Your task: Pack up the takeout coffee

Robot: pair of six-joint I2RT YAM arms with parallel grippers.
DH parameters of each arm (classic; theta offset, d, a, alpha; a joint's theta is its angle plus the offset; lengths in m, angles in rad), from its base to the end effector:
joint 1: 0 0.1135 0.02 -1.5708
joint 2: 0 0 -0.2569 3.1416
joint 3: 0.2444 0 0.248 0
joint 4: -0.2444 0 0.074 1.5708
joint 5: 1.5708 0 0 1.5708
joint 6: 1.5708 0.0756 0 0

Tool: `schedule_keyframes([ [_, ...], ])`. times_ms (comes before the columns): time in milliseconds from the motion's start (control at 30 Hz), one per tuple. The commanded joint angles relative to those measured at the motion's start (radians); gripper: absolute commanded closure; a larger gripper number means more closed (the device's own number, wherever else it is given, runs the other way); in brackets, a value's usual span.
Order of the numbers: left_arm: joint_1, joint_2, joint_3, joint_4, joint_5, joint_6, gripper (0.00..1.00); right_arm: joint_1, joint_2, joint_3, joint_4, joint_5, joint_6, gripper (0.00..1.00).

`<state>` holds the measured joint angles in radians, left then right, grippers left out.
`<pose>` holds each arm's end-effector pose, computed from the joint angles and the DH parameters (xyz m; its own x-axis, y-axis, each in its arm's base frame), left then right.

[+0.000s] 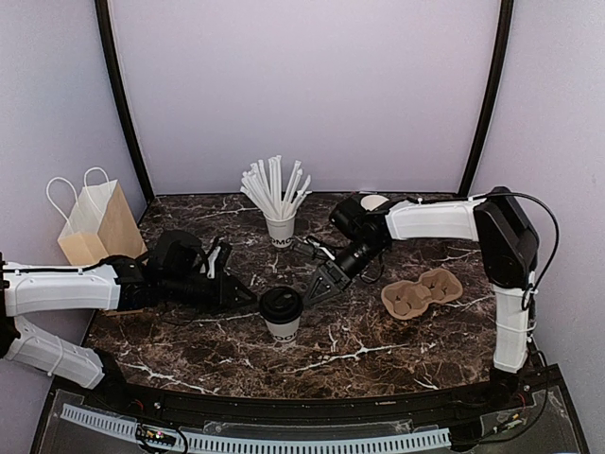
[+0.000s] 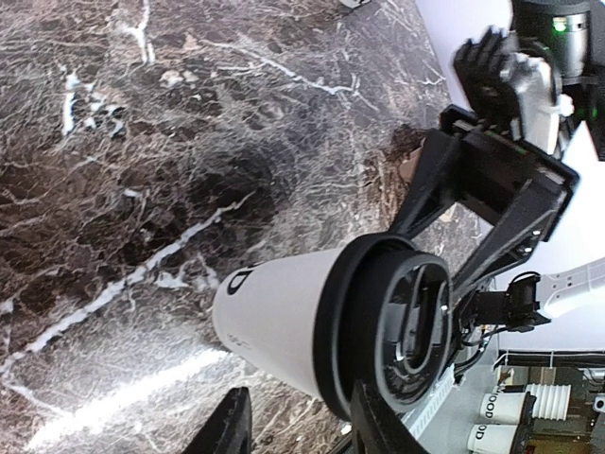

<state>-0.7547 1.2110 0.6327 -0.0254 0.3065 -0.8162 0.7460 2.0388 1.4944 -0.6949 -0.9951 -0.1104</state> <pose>0.1913 -0.2113 0.1897 -0.8910 -0.1156 -0.4391 0.2701 0.6425 -0.7171 0.2583 0.3250 0.1606 -0.6274 -0.6615 -0.4109 -0.6430 0.1425 0.7525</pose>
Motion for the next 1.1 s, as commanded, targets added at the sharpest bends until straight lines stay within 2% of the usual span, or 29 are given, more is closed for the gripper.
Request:
schedule_keyframes([
  [0,0.005,-0.003,-0.016,0.063,0.030,-0.020,0.61,0.005,0.028,0.031,0.013,-0.043,0.019,0.51],
  [133,0.005,0.013,-0.010,0.072,0.028,-0.013,0.60,0.005,0.032,0.030,0.009,-0.056,0.017,0.48],
  [567,0.011,0.137,0.007,0.142,0.078,-0.009,0.64,0.011,0.047,0.035,0.007,-0.062,0.025,0.48],
  [833,0.011,0.157,-0.012,0.121,0.086,-0.017,0.69,0.011,0.093,-0.006,0.050,-0.025,0.099,0.48],
  [1067,0.012,0.165,-0.057,0.081,0.104,-0.047,0.76,0.015,0.155,-0.055,0.066,0.206,0.178,0.49],
])
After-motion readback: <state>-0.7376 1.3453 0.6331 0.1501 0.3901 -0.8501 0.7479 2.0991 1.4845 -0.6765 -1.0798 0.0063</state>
